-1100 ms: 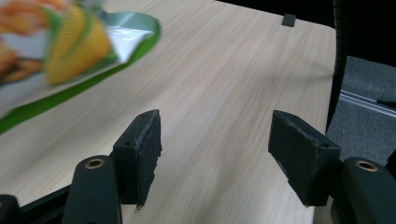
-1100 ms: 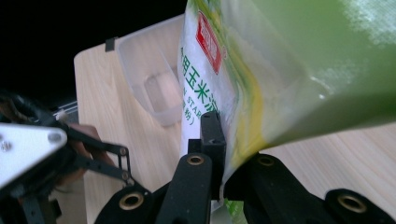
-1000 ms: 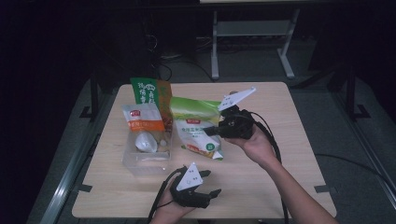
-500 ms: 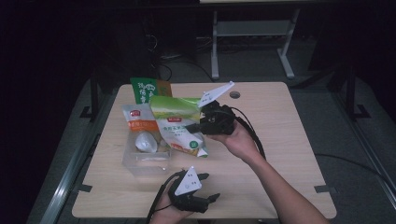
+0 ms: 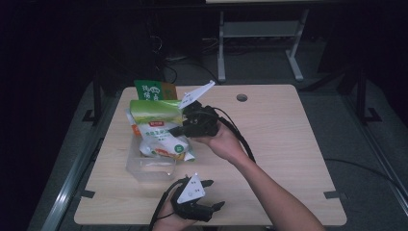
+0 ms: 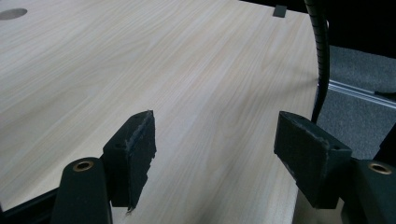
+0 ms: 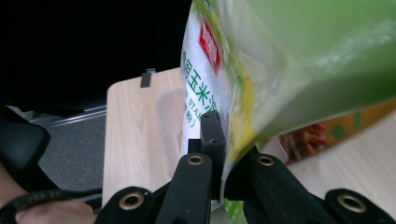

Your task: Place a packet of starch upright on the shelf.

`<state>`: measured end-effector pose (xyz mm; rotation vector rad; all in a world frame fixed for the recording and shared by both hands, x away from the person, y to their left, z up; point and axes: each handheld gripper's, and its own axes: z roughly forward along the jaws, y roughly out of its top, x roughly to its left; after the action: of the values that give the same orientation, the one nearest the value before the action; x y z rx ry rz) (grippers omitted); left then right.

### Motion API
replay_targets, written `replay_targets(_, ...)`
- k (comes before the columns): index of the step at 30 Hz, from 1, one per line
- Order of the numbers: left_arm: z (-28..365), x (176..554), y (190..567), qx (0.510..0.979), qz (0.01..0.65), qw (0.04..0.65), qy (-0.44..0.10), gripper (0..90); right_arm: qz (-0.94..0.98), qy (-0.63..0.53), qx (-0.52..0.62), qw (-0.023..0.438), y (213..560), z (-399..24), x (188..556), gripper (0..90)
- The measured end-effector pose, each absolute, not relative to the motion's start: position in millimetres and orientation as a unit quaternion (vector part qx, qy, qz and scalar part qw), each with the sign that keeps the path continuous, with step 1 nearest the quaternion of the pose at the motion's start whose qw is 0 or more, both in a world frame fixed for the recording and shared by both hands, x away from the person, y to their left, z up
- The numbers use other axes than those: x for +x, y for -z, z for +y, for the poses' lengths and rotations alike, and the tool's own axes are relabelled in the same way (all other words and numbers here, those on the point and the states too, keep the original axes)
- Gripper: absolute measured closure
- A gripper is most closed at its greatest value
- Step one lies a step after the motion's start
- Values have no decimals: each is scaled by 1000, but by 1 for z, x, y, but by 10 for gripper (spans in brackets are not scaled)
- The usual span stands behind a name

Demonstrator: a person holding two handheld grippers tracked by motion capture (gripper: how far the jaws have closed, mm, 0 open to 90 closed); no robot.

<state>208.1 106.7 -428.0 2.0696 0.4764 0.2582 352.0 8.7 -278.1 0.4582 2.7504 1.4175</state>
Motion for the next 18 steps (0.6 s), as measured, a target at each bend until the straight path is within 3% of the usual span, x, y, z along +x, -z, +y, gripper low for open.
replay_targets(18,108,208,430,844,197,488,-102,283,887,-447,114,-25,299,65,358,894)
